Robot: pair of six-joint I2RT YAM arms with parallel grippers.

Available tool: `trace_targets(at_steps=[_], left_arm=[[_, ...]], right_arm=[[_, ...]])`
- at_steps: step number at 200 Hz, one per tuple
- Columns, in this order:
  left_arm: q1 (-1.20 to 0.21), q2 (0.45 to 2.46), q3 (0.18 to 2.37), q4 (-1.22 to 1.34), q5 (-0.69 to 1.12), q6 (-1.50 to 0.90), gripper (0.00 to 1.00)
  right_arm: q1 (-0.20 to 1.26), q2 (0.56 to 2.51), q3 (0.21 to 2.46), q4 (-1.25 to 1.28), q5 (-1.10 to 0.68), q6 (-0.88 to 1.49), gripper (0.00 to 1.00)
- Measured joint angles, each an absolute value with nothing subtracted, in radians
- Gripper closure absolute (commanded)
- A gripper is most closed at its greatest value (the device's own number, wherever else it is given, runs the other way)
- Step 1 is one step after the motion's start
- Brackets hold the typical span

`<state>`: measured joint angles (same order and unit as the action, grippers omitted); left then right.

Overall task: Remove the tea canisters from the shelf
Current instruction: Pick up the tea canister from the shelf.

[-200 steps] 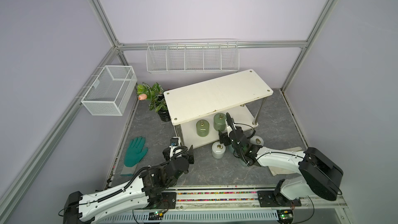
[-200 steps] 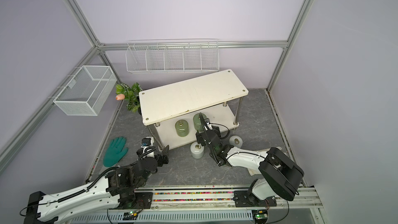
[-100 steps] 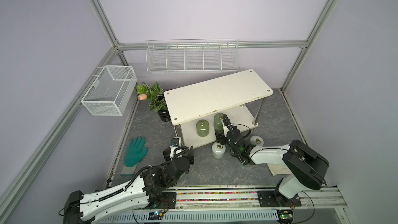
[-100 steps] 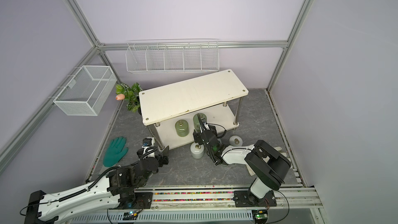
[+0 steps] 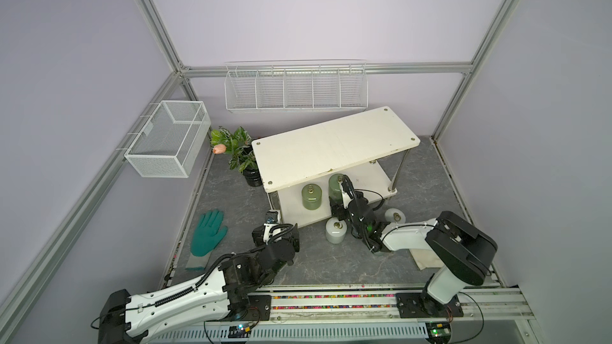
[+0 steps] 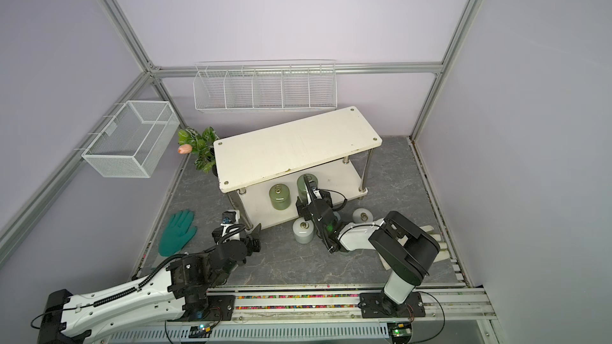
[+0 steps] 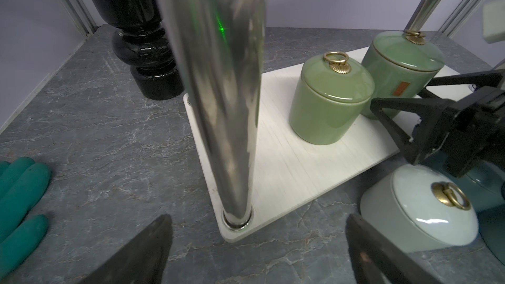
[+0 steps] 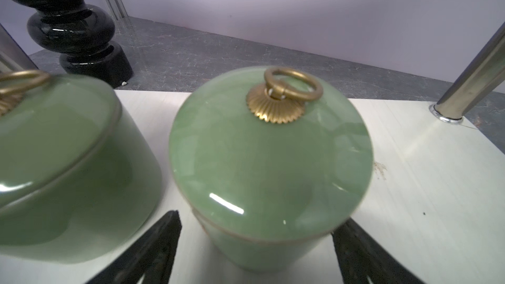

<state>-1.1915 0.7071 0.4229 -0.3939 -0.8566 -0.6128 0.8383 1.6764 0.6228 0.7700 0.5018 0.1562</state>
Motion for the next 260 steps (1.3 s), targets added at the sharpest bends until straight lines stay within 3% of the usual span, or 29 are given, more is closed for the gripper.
trace_targets(at_steps=[260], left_arm=[[-1.192,0.748,0.434,-0.389,-0.857,-0.616,0.00]], right_arm=[[0.791,1.809,0.715,0.881,0.474,0.149,0.11]])
